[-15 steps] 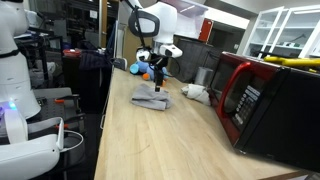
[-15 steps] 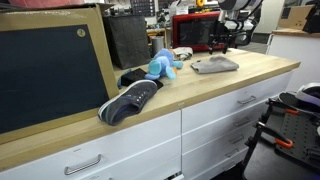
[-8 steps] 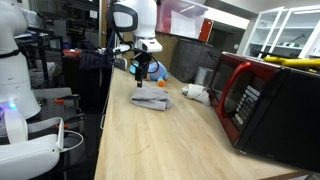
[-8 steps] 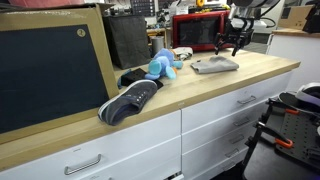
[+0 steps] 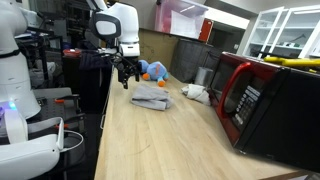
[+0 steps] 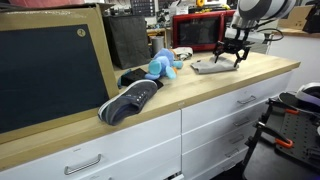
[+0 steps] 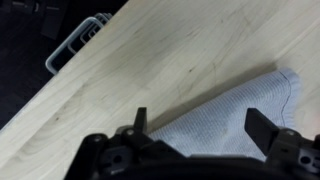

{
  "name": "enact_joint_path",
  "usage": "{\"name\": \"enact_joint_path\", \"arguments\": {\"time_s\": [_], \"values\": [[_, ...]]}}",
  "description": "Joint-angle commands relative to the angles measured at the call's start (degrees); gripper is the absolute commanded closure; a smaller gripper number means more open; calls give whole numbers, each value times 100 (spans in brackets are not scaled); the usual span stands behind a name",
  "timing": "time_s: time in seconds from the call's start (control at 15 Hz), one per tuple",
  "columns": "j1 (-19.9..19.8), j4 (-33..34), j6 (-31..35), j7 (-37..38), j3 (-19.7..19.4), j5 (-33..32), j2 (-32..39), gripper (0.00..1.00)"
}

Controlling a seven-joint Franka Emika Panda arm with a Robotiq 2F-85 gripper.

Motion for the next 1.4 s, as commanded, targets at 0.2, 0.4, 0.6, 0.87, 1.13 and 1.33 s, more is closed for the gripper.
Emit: {"name": "enact_joint_path", "arguments": {"time_s": [0.2,0.4,0.6,0.87,1.13,1.33], "values": [[-6,-212,785,1903,737,139,239,0],[-246,-77,1028,2325,1006,-40,558,0],[-396,112,1284,2420,1089,-128,901,0],[-351,447,1207,2475,896,-165,1222,0],[-123,621,1237,2512,698,-42,1392,0],[50,709,1242,2530,632,73,1445,0]]}}
